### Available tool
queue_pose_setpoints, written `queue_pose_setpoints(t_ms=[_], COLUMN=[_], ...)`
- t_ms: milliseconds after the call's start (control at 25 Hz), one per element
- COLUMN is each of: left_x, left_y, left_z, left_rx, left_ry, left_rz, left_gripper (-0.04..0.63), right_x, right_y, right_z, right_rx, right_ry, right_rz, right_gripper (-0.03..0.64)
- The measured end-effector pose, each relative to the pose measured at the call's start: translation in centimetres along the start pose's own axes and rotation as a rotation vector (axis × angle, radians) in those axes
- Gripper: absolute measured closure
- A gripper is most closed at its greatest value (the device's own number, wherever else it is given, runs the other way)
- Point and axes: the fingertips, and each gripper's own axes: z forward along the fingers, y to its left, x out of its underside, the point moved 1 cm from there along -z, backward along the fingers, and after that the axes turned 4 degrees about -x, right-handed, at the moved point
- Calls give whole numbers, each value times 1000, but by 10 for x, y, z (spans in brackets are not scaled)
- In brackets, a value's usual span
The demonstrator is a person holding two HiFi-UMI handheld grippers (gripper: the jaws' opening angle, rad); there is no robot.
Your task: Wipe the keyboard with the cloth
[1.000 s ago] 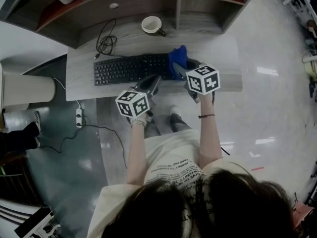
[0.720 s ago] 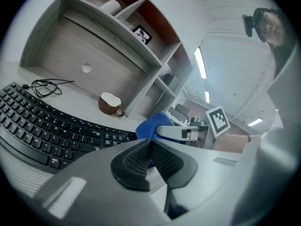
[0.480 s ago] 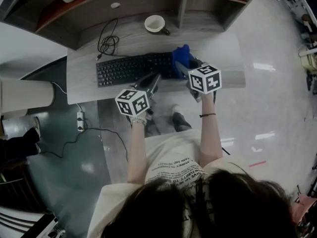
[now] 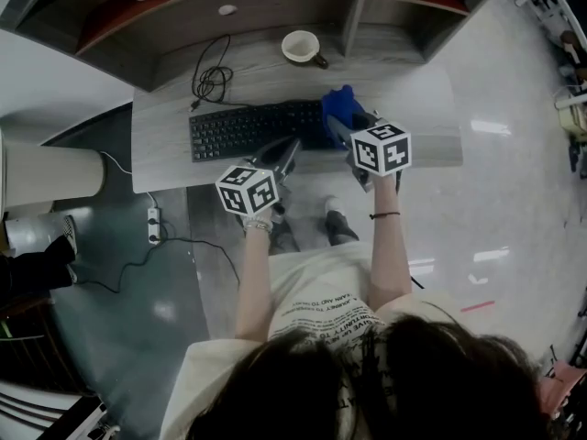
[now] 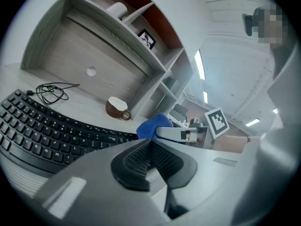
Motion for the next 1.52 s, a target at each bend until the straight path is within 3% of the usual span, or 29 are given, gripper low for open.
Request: queue_pose_setpoints(t_ms=[1520], left_x=[-10], left_y=[53], left_z=[-56], left_rx=[-21], left_ry=[-15], left_rz=[-26], left_gripper=[591], right_x=[7], right_y=[64], right_z=[59], right_rx=[-59], right_ry=[17], right_rz=[6], right_gripper=[558])
